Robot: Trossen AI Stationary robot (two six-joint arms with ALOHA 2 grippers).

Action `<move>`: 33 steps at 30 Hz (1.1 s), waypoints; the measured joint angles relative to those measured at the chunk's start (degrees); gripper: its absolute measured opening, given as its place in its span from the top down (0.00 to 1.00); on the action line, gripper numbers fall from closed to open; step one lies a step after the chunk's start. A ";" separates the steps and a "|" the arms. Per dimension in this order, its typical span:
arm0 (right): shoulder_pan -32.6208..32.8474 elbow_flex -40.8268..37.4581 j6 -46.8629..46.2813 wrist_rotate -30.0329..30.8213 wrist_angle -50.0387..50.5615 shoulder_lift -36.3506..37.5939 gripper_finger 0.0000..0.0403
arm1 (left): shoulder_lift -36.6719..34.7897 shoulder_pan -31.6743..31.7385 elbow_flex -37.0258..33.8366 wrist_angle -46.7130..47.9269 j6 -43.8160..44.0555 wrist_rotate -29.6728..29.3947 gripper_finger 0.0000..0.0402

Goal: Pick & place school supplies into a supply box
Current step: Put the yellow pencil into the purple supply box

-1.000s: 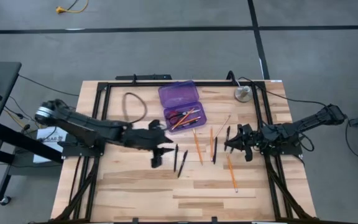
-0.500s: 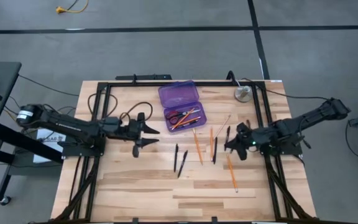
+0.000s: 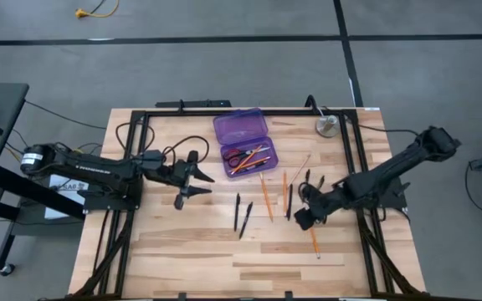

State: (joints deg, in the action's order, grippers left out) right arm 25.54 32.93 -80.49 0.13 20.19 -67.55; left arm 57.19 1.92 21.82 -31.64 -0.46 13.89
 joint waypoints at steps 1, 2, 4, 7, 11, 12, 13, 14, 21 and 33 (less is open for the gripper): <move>0.26 1.48 -1.83 -1.01 2.26 -0.70 0.70 | 0.00 0.37 0.00 0.00 -0.62 -0.02 0.64; 0.57 3.07 -3.50 -1.75 5.33 -1.20 0.70 | 0.00 0.78 0.00 0.01 -0.91 -0.03 0.64; 1.62 6.65 -6.68 -2.59 12.57 -1.99 0.70 | 0.00 1.79 0.00 0.02 -0.85 -0.01 0.64; 3.50 11.58 -11.31 -2.26 24.16 -3.04 0.71 | 0.00 3.81 0.00 0.08 1.39 0.85 0.64; 6.01 14.43 -16.02 1.95 29.28 -5.17 0.71 | 0.00 8.47 0.00 0.18 4.16 11.15 0.64; 6.53 14.47 -16.83 3.10 28.62 -5.88 0.71 | 0.00 10.08 0.00 0.17 4.94 14.06 0.64; 7.02 14.47 -17.31 4.09 27.98 -6.76 0.71 | 0.00 11.88 0.00 0.17 5.74 16.44 0.64; 7.39 14.47 -17.83 4.93 27.32 -7.79 0.71 | 0.00 13.71 0.00 0.13 6.16 18.61 0.64; 9.96 14.47 -23.08 8.86 26.62 -16.12 0.71 | 0.00 21.98 0.00 2.57 5.73 27.59 0.64; 10.49 14.51 -22.59 8.80 17.86 -22.89 0.70 | 0.04 19.25 0.00 7.18 -2.50 32.34 0.64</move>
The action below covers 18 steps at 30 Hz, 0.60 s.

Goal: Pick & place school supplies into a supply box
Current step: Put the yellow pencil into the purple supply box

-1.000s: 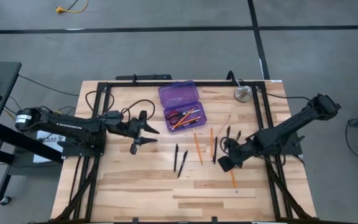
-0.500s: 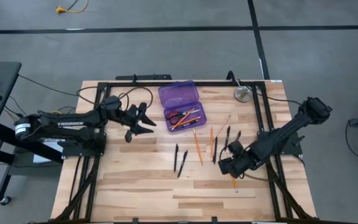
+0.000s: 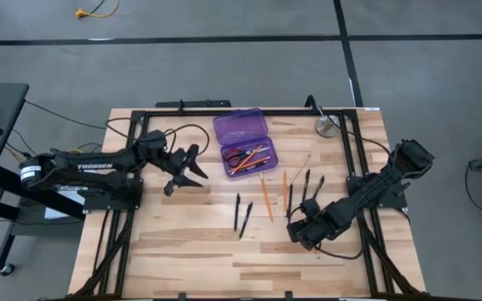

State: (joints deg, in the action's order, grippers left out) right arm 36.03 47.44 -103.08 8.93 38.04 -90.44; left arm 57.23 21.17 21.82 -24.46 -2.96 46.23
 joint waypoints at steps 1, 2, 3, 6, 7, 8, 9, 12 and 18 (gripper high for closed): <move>0.00 0.00 0.01 -0.01 -0.13 0.01 0.70 | 0.00 -0.34 0.00 0.58 -1.00 0.20 0.64; 0.00 0.00 0.05 0.00 0.06 0.01 0.70 | 0.00 -0.66 0.00 1.17 -1.97 0.21 0.64; 0.00 0.00 0.09 -0.02 0.38 0.08 0.70 | 0.00 -0.94 0.00 1.68 -2.99 0.23 0.64; 0.00 0.00 1.13 0.00 0.48 0.16 0.70 | 0.00 -1.70 0.00 2.54 -4.88 0.05 0.64; 0.00 0.00 1.13 -0.02 0.73 0.16 0.70 | 0.00 -1.93 0.00 2.60 -4.97 0.05 0.64; 0.00 0.00 1.15 -0.04 0.83 0.16 0.70 | 0.00 -2.10 0.00 2.74 -4.99 0.04 0.64; 0.00 0.00 1.25 -0.07 0.93 0.16 0.70 | 0.00 -2.24 0.00 2.92 -4.99 0.04 0.64; -0.02 0.00 1.54 -1.13 1.47 0.16 0.70 | 0.00 -2.54 0.00 3.17 -4.99 0.03 0.64; 0.00 0.00 1.53 -4.40 3.42 0.16 0.70 | 0.00 -2.54 0.00 4.67 -5.14 0.01 0.64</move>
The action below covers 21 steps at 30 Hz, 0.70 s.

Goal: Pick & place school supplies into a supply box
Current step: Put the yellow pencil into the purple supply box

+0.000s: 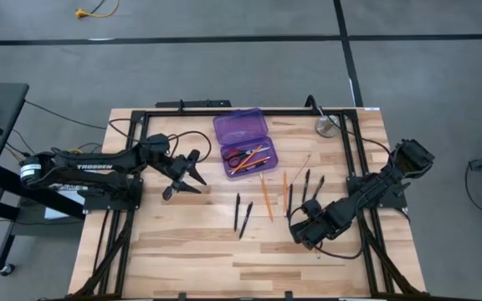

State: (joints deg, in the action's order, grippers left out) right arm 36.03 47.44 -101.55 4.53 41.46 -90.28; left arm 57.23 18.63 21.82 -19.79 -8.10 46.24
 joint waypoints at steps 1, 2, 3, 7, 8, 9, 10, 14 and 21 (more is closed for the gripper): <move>0.00 0.00 0.01 -0.14 0.31 0.00 0.70 | 0.00 0.00 0.00 0.04 -0.02 0.00 0.64; 0.00 0.00 0.01 -0.15 0.49 0.00 0.70 | 0.00 0.00 0.00 0.02 0.00 -0.02 0.64; 0.00 0.00 0.01 -0.15 0.72 0.00 0.70 | 0.00 0.00 0.00 0.02 0.02 -0.02 0.64; -0.04 0.00 -0.01 -0.91 1.52 -1.02 0.70 | 0.00 0.00 0.00 0.00 0.05 -0.04 0.64; -0.04 -0.02 0.01 -1.90 1.56 -1.82 0.70 | 0.00 0.00 0.00 0.00 0.07 -0.03 0.64; -0.04 -0.02 0.04 -3.08 1.50 -2.78 0.70 | 0.00 0.00 0.00 0.00 0.07 -0.04 0.64; -0.04 0.17 0.06 -4.07 1.52 -3.79 0.70 | 0.00 0.00 0.00 0.00 0.13 -0.04 0.64; 0.13 0.74 0.03 -5.92 1.69 -7.28 0.70 | 0.00 -0.02 0.00 -0.05 0.28 -0.07 0.64; 0.24 2.72 -2.29 -4.14 4.21 -7.61 0.74 | 0.00 -0.02 0.00 -0.16 0.44 -0.11 0.64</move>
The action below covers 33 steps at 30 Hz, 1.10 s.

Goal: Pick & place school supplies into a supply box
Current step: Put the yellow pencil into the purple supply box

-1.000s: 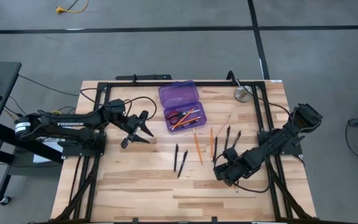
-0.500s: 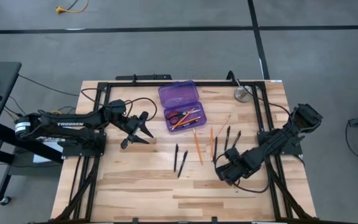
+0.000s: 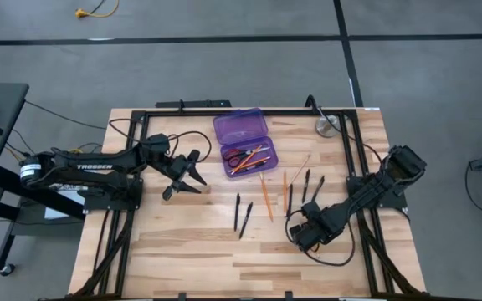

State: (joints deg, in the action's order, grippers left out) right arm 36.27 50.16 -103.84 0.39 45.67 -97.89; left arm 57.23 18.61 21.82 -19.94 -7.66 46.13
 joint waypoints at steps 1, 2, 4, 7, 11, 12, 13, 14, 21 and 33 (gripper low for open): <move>0.00 0.30 -0.49 0.29 0.20 0.52 0.76 | 0.00 0.00 0.00 -0.01 -0.01 0.00 0.64; 0.00 0.36 -0.95 0.41 0.15 0.80 0.78 | 0.00 0.00 0.00 -0.02 -0.02 -0.02 0.64; 0.00 0.36 -1.15 0.43 -0.35 0.97 0.83 | 0.00 0.00 0.00 -0.02 -0.02 -0.02 0.64; 0.00 0.36 -1.17 0.58 -0.96 0.95 0.91 | 0.00 0.00 0.00 -0.02 -0.02 -0.04 0.64; 0.00 0.36 -1.17 0.79 -1.12 1.01 0.98 | 0.00 0.00 0.00 -0.02 -0.02 -0.18 0.64; 0.00 0.36 -1.18 0.81 -1.12 1.01 0.98 | 0.00 0.00 0.00 -0.02 -0.02 -0.25 0.64; 0.00 0.36 -1.19 0.80 -1.13 1.01 0.98 | 0.00 0.00 0.00 -0.02 -0.02 -0.27 0.64; 0.00 0.36 -1.19 0.82 -1.14 1.01 0.98 | 0.00 0.00 0.00 -0.02 -0.03 -0.28 0.64; 0.00 0.34 -2.74 0.97 -1.43 2.03 0.99 | 0.00 0.00 0.00 -0.02 -0.04 -0.28 0.64; -1.39 8.54 1.95 5.92 3.17 7.12 1.00 | 0.00 0.00 0.00 1.00 -0.24 -0.33 0.64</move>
State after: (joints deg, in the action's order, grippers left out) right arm 34.88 58.70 -101.89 6.32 48.83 -90.78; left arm 57.23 18.61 21.82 -18.95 -7.90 45.80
